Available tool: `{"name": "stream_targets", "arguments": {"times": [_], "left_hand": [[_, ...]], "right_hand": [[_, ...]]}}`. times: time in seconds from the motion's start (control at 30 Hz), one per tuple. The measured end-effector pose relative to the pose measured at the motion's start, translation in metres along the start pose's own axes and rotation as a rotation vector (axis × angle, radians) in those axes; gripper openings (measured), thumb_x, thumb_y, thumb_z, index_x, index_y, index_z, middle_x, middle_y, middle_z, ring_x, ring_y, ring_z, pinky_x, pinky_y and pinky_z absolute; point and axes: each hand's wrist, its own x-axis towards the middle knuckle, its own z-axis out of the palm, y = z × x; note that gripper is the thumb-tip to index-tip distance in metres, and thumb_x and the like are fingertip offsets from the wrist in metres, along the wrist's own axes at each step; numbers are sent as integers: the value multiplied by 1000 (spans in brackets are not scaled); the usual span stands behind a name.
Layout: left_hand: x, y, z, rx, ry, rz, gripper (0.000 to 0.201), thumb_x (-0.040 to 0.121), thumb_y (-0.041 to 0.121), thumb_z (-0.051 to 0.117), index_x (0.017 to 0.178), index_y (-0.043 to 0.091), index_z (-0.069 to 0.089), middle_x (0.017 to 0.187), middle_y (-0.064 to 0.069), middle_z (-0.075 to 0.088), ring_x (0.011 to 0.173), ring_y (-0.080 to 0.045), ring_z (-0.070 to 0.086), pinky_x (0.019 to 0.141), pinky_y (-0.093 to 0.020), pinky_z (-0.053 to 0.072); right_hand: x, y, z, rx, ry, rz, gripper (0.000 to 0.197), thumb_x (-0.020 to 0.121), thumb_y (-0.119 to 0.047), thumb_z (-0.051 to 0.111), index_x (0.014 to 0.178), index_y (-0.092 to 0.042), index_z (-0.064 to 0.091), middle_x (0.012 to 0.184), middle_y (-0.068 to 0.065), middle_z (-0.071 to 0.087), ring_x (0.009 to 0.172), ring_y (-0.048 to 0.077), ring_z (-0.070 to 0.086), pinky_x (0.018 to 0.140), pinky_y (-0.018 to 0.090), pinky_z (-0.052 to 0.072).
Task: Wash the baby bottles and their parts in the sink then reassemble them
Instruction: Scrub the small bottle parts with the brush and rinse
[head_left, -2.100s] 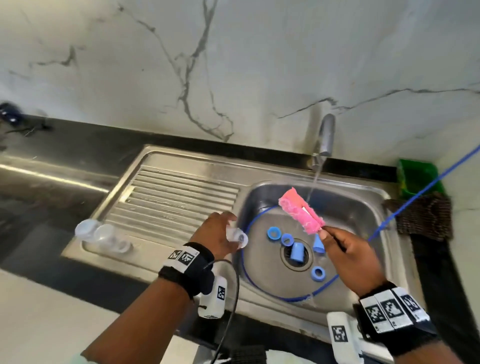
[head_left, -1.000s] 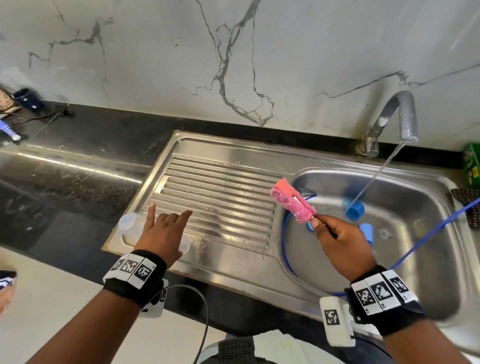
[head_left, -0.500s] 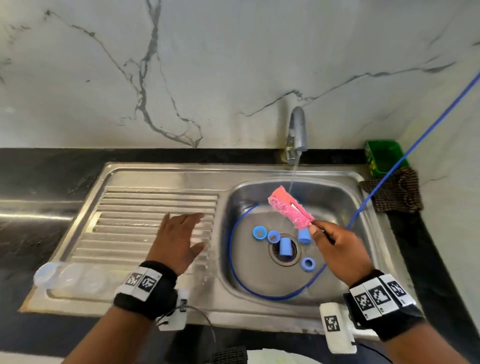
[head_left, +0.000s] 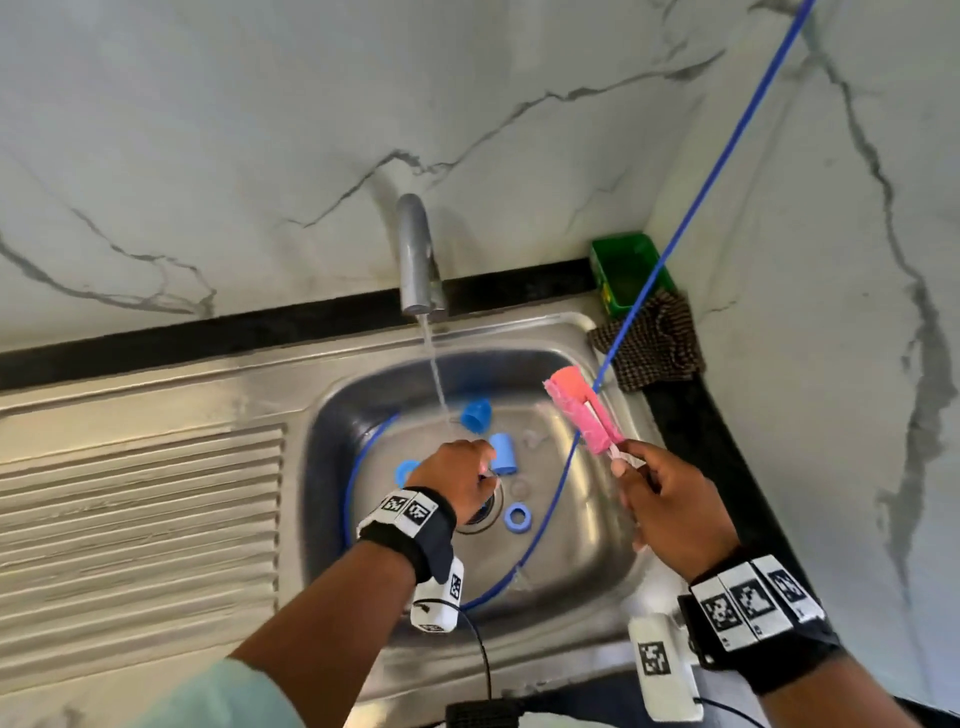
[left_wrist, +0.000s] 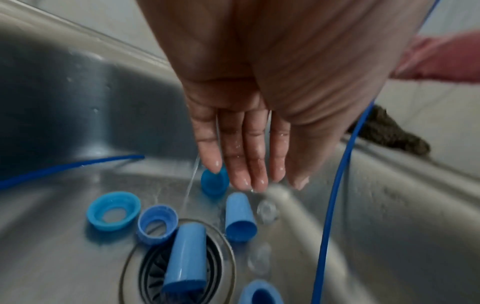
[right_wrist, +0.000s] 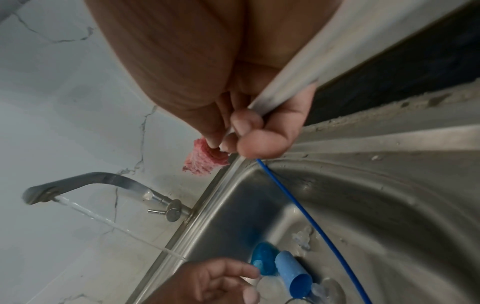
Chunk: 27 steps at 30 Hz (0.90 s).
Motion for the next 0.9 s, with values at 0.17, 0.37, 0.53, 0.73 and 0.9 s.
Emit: {"name": "stream_targets", "arguments": {"times": [0.17, 0.37, 0.53, 0.73, 0.9], "left_hand": [[40, 11, 39, 94, -148, -37, 38, 97, 29, 56, 134, 26, 58, 128, -4, 62, 114, -27, 62, 96, -36, 50], [78, 17, 72, 66, -233, -106, 33, 96, 16, 55, 128, 23, 58, 122, -6, 63, 92, -21, 60, 75, -23, 44], [102, 15, 89, 13, -254, -204, 15, 81, 27, 53, 95, 28, 51, 94, -15, 72, 79, -34, 72, 77, -50, 62], [91, 33, 69, 116, -204, -119, 15, 94, 19, 51, 107, 12, 53, 104, -11, 64, 87, -35, 66, 65, -35, 51], [63, 24, 44, -180, 21, -117, 15, 95, 29, 61, 104, 17, 60, 111, -2, 54, 92, -25, 63, 82, -32, 50]], "right_hand": [[13, 7, -9, 8, -8, 33, 21, 99, -30, 59, 117, -39, 66, 62, 4, 61, 41, 23, 59, 45, 28, 52], [33, 17, -8, -4, -7, 37, 21, 99, -28, 60, 115, -41, 64, 63, 6, 62, 41, 18, 58, 47, 22, 49], [47, 17, -3, 41, -17, 37, 21, 99, -28, 60, 105, -48, 62, 62, 6, 60, 38, 22, 55, 45, 24, 47], [52, 17, 2, 40, -2, 18, 22, 99, -30, 60, 109, -48, 62, 61, 3, 59, 37, 21, 54, 45, 22, 47], [41, 9, -3, 56, -13, -11, 21, 99, -30, 59, 110, -47, 62, 64, 7, 60, 39, 18, 52, 47, 26, 49]]}}
